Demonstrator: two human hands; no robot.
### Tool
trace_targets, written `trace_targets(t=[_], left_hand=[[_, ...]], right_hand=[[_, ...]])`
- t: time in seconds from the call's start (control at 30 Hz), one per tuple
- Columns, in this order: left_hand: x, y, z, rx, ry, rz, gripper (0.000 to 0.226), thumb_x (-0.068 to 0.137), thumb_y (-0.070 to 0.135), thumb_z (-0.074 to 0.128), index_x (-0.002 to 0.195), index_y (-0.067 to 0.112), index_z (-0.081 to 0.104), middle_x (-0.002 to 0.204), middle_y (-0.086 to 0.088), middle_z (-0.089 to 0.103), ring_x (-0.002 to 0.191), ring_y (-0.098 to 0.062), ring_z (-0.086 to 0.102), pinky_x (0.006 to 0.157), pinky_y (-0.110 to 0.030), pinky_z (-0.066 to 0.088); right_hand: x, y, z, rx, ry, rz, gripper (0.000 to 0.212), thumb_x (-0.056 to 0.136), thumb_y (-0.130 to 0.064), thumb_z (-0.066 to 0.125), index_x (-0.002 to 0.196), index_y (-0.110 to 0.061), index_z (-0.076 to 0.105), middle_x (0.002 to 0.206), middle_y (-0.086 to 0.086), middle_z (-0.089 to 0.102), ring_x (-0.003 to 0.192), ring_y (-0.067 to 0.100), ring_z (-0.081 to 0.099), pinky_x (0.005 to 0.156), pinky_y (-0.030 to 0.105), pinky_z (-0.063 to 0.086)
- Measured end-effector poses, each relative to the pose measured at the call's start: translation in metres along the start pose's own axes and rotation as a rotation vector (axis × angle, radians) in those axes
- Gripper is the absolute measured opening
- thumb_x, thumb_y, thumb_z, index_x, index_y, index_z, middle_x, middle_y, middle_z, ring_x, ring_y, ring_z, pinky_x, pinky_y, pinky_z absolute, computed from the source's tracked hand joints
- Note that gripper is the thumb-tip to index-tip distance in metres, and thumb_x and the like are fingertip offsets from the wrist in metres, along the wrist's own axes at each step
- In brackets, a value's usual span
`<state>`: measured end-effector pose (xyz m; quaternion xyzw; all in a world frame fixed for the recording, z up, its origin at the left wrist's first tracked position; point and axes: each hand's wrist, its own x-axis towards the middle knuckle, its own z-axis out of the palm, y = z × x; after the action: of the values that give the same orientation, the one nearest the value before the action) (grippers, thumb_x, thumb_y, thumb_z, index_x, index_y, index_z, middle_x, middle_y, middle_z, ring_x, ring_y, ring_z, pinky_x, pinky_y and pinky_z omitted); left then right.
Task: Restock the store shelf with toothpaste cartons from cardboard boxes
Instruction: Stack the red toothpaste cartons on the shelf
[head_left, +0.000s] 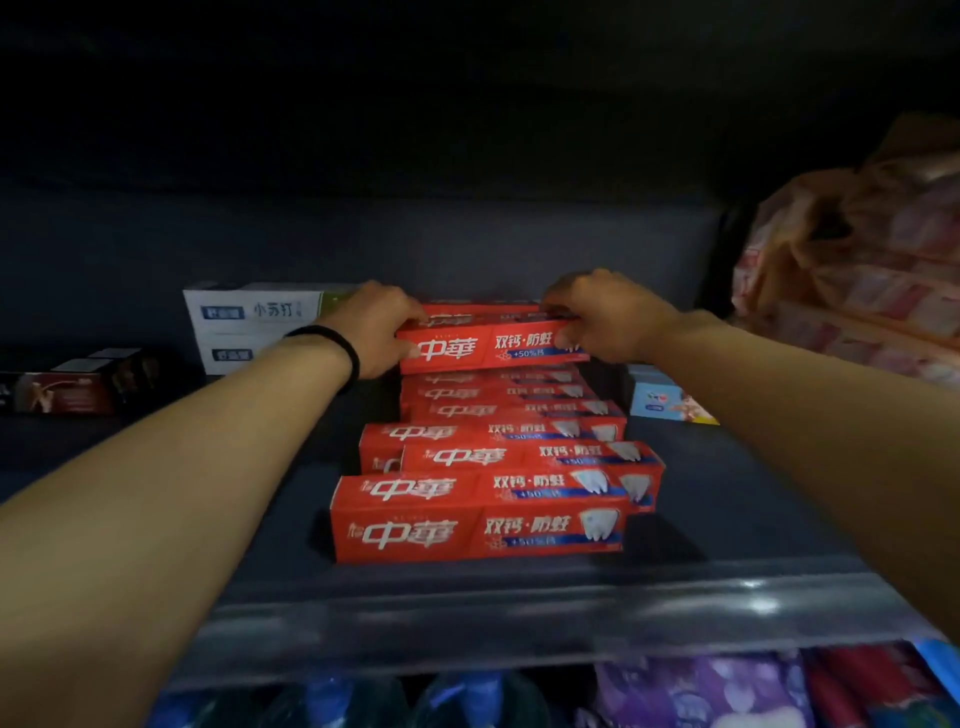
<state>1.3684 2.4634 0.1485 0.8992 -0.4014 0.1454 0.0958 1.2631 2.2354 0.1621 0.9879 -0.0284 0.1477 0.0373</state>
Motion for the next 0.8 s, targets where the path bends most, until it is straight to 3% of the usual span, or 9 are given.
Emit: trace_targets(t=[0.13,0.27,0.43,0.8], left_hand=[[0.027,-0.007,0.016,0.022,0.006,0.015,0.028,0.089,0.015,0.063,0.116,0.014,0.066,0.114,-0.006,0.064,0.102,-0.021,0.059,0.081,-0.025,0.041],[0.048,-0.013,0.029,0.024,-0.011,0.02,0.026,0.089,0.015,0.063,0.114,0.013,0.066,0.11,-0.006,0.066,0.098,-0.02,0.062,0.089,-0.034,0.049],[0.066,-0.016,0.043,0.056,-0.01,0.013,0.024,0.09,0.015,0.061,0.113,0.013,0.066,0.108,-0.007,0.066,0.095,-0.021,0.062,0.088,-0.035,0.05],[0.089,-0.028,0.054,0.191,0.021,0.026,0.033,0.093,0.02,0.055,0.124,0.008,0.059,0.127,-0.012,0.052,0.113,-0.026,0.051,0.098,-0.04,0.043]], right_hand=[[0.024,0.013,0.019,0.015,-0.019,-0.003,0.036,0.089,-0.027,0.065,0.122,-0.019,0.056,0.121,0.004,0.06,0.108,0.021,0.057,0.093,0.041,0.049],[0.04,0.022,0.031,0.051,-0.006,0.004,0.04,0.088,-0.024,0.065,0.125,-0.019,0.052,0.123,0.005,0.06,0.108,0.024,0.059,0.093,0.045,0.05],[0.053,0.03,0.044,0.057,-0.004,0.007,0.035,0.088,-0.023,0.064,0.121,-0.019,0.054,0.119,0.003,0.062,0.103,0.021,0.061,0.09,0.044,0.052],[0.077,0.036,0.049,-0.097,0.03,-0.004,0.035,0.086,-0.022,0.068,0.119,-0.014,0.063,0.122,0.007,0.055,0.11,0.025,0.054,0.092,0.04,0.047]])
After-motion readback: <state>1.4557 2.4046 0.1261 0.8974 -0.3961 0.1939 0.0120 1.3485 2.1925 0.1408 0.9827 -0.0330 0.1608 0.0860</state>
